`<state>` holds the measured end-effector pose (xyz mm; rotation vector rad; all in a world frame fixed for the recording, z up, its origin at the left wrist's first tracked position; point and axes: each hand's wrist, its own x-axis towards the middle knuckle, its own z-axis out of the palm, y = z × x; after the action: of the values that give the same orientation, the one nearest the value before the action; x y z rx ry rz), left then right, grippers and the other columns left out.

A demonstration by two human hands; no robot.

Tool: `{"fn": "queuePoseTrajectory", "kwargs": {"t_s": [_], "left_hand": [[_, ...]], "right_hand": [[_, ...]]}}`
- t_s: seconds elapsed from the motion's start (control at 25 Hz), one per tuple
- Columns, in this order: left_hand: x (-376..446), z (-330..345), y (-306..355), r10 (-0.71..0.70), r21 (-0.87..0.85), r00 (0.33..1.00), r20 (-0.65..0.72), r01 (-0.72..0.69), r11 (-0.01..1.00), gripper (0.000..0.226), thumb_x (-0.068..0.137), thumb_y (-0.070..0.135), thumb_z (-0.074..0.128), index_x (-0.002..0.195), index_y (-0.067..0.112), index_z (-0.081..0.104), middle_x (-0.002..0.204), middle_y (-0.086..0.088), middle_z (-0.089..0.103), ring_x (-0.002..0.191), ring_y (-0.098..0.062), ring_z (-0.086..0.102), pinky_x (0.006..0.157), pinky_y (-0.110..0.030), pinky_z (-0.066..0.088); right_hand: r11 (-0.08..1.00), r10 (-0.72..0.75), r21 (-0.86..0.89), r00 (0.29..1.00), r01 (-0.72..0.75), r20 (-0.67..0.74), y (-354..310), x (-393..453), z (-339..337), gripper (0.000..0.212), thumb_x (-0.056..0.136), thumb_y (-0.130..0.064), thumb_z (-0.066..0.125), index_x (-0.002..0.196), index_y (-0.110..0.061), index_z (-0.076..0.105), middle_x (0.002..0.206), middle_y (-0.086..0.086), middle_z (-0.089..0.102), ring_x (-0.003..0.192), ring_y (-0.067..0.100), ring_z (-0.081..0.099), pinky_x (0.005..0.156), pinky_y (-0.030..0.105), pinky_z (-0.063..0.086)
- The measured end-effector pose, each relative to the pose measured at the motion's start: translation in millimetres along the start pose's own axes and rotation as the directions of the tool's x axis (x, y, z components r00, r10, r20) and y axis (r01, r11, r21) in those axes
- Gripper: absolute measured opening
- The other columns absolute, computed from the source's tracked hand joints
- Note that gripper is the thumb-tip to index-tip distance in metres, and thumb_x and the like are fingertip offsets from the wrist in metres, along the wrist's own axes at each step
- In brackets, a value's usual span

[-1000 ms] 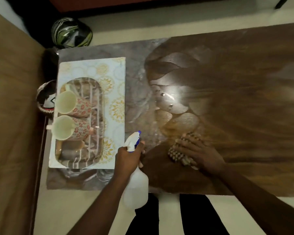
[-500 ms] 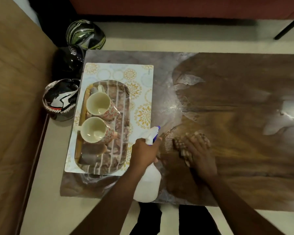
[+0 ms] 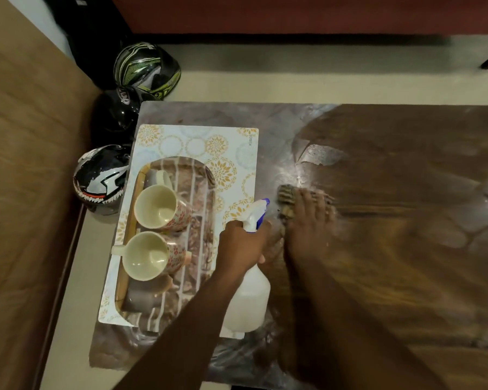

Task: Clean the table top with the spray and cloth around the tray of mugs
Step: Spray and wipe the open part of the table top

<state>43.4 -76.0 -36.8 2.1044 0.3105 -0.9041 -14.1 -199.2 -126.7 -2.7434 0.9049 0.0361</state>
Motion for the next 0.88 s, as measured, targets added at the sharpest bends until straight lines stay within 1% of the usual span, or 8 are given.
{"fn": "queuePoseTrajectory", "kwargs": {"t_s": [0.08, 0.2, 0.24, 0.32, 0.4, 0.56, 0.72, 0.88], "left_hand": [[8, 4, 9, 0.001, 0.008, 0.999, -0.038, -0.001, 1.0, 0.038, 0.085, 0.041, 0.065, 0.083, 0.003, 0.067, 0.047, -0.002, 0.061, 0.035, -0.005, 0.056, 0.039, -0.013, 0.041], [14, 7, 26, -0.005, 0.021, 1.0, -0.016, 0.005, 1.0, 0.039, 0.085, 0.044, 0.065, 0.082, 0.006, 0.069, 0.049, -0.004, 0.062, 0.036, -0.006, 0.057, 0.046, -0.018, 0.046], [18, 9, 33, -0.004, 0.022, 1.0, -0.012, 0.004, 1.0, 0.039, 0.085, 0.043, 0.065, 0.082, 0.005, 0.07, 0.049, -0.005, 0.063, 0.037, -0.008, 0.058, 0.048, -0.019, 0.047], [27, 11, 46, 0.004, 0.0, 0.999, -0.039, -0.004, 1.0, 0.038, 0.084, 0.04, 0.066, 0.087, 0.002, 0.069, 0.049, -0.004, 0.063, 0.037, -0.01, 0.058, 0.046, -0.019, 0.046], [38, 12, 58, 0.024, -0.012, 0.998, -0.057, -0.025, 1.0, 0.038, 0.083, 0.043, 0.068, 0.086, 0.005, 0.069, 0.049, -0.003, 0.062, 0.038, -0.01, 0.058, 0.05, -0.022, 0.046], [56, 10, 81, 0.038, -0.009, 0.996, -0.082, -0.039, 0.999, 0.036, 0.081, 0.043, 0.066, 0.088, 0.008, 0.069, 0.058, -0.004, 0.065, 0.044, -0.012, 0.06, 0.053, -0.024, 0.047], [69, 15, 99, 0.041, -0.066, 0.999, -0.025, -0.043, 0.997, 0.033, 0.084, 0.039, 0.068, 0.081, 0.006, 0.069, 0.058, -0.005, 0.068, 0.035, -0.012, 0.056, 0.052, -0.026, 0.048], [89, 16, 103, 0.021, -0.009, 0.997, -0.069, -0.022, 1.0, 0.036, 0.085, 0.041, 0.066, 0.088, 0.005, 0.068, 0.046, 0.001, 0.062, 0.034, -0.005, 0.055, 0.049, -0.02, 0.045]], "right_hand": [[0.954, -0.294, -0.034, 0.953, 0.297, 0.07, -10, -10, 15, 0.06, 0.088, -0.036, 0.027, 0.145, -0.017, 0.03, 0.151, 0.006, 0.033, 0.141, 0.032, 0.026, 0.113, 0.054, 0.016], [0.751, -0.648, -0.072, 0.754, 0.656, 0.107, 62, -19, -3, 0.065, 0.085, -0.039, 0.036, 0.147, -0.025, 0.025, 0.152, 0.001, 0.033, 0.143, 0.024, 0.021, 0.111, 0.05, 0.019], [0.795, -0.594, -0.082, 0.799, 0.601, 0.095, 74, -3, -8, 0.065, 0.084, -0.039, 0.036, 0.147, -0.026, 0.025, 0.152, 0.001, 0.035, 0.143, 0.022, 0.02, 0.111, 0.05, 0.018], [0.977, -0.213, -0.02, 0.977, 0.214, 0.019, 58, 43, -12, 0.063, 0.085, -0.038, 0.032, 0.146, -0.024, 0.03, 0.15, 0.004, 0.037, 0.142, 0.025, 0.022, 0.113, 0.05, 0.013], [0.998, 0.002, 0.056, 1.0, -0.004, 0.029, 4, 57, -5, 0.061, 0.086, -0.037, 0.03, 0.145, -0.021, 0.033, 0.151, 0.006, 0.036, 0.142, 0.03, 0.022, 0.113, 0.052, 0.009], [0.89, -0.454, -0.007, 0.889, 0.456, 0.063, 19, 26, 0, 0.062, 0.084, -0.035, 0.051, 0.143, -0.022, 0.036, 0.15, 0.002, 0.038, 0.143, 0.025, 0.017, 0.114, 0.053, 0.014], [0.999, 0.012, 0.051, 0.998, -0.009, -0.069, -5, 115, -9, 0.057, 0.086, -0.032, 0.051, 0.141, -0.021, 0.04, 0.146, 0.006, 0.042, 0.139, 0.031, 0.028, 0.112, 0.051, 0.013], [0.913, -0.407, 0.022, 0.913, 0.407, -0.011, -22, 108, 8, 0.052, 0.087, -0.032, 0.037, 0.136, -0.015, 0.048, 0.145, 0.007, 0.044, 0.138, 0.031, 0.032, 0.112, 0.054, 0.022]]}}
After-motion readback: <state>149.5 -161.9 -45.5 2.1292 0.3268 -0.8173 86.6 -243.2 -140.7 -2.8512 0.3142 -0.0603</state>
